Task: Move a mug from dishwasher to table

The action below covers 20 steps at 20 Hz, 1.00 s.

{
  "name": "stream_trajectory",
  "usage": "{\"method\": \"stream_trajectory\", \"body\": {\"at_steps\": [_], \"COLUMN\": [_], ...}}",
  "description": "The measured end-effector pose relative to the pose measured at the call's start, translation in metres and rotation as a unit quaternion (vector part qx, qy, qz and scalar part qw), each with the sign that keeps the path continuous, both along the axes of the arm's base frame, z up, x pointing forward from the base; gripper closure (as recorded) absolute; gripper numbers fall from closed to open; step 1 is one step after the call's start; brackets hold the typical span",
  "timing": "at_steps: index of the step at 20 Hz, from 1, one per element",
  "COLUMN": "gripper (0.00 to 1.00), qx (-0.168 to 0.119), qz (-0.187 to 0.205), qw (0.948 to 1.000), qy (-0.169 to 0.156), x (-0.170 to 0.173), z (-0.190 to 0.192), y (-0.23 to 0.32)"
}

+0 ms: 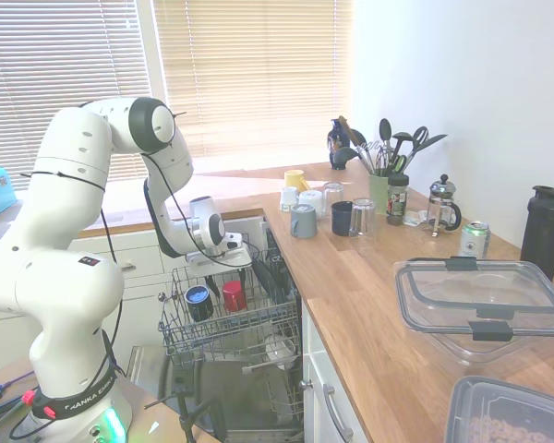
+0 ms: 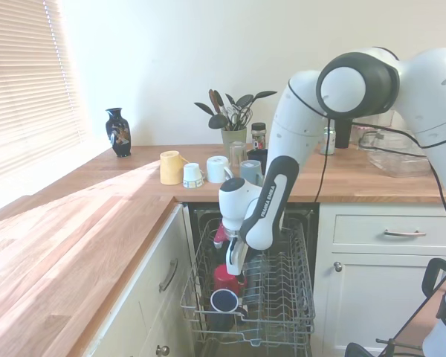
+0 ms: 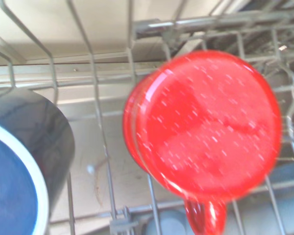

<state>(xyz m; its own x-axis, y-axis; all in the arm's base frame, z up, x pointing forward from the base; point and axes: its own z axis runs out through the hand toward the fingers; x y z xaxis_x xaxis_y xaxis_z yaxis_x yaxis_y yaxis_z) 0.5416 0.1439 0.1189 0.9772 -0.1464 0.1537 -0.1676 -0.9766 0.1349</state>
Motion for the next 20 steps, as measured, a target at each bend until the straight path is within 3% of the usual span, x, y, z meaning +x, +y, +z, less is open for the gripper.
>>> {"method": "stream_trajectory", "body": {"at_steps": [11,20], "gripper": [0.0,0.0], "qx": [-0.003,-0.003], "qz": [0.007,0.008], "qw": [0.9998,0.9997], "qy": [0.019,0.023], "x": [0.019,0.042], "z": [-0.039,-0.048], "y": [0.009,0.001]}}
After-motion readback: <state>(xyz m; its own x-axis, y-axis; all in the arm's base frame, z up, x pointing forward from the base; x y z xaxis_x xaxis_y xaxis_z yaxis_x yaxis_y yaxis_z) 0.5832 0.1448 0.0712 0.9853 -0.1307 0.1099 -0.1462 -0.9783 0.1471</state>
